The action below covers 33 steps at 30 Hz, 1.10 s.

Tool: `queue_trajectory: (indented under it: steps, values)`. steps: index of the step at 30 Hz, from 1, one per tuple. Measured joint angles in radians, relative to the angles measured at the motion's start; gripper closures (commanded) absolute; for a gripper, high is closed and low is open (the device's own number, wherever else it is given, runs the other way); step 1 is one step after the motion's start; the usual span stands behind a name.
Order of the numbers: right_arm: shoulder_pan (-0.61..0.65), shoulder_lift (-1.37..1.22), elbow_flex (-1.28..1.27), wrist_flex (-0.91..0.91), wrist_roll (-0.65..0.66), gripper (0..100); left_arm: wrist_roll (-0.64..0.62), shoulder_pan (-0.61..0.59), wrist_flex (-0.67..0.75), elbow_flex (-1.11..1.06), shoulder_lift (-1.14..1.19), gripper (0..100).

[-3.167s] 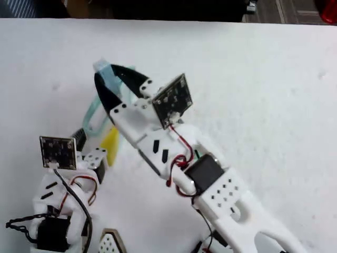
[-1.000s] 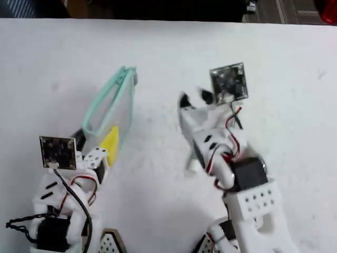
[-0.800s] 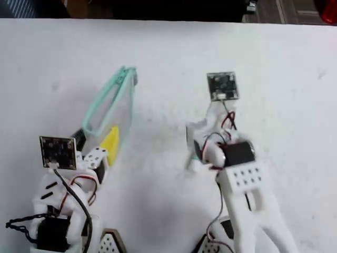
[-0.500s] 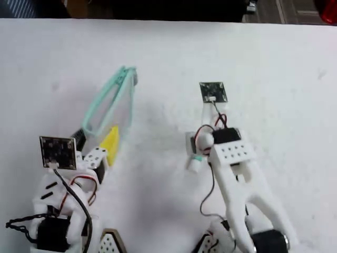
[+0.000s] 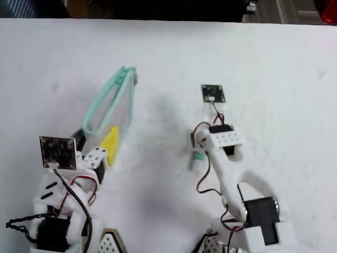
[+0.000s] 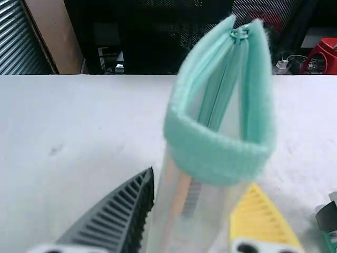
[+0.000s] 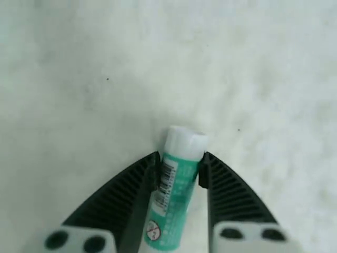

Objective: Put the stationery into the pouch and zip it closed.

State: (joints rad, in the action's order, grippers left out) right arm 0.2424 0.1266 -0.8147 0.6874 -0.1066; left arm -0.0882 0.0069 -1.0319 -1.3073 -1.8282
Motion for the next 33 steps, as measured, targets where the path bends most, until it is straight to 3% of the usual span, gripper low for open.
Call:
queue_trajectory:
  steps: [8,12,22,33]
  values:
    - [-0.017,-0.040,0.017,-0.005,-0.002,90.0,0.000,0.000,0.000,0.000,0.000,77]
    - [-0.018,-0.040,0.017,-0.005,-0.002,98.3,0.000,0.000,0.000,0.000,0.000,77]
    - [-0.026,-0.041,0.017,-0.009,0.117,98.1,0.000,0.000,0.000,0.000,0.000,77]
    - [-0.025,-0.002,0.017,0.025,0.130,98.1,0.000,0.000,0.000,0.000,0.000,77]
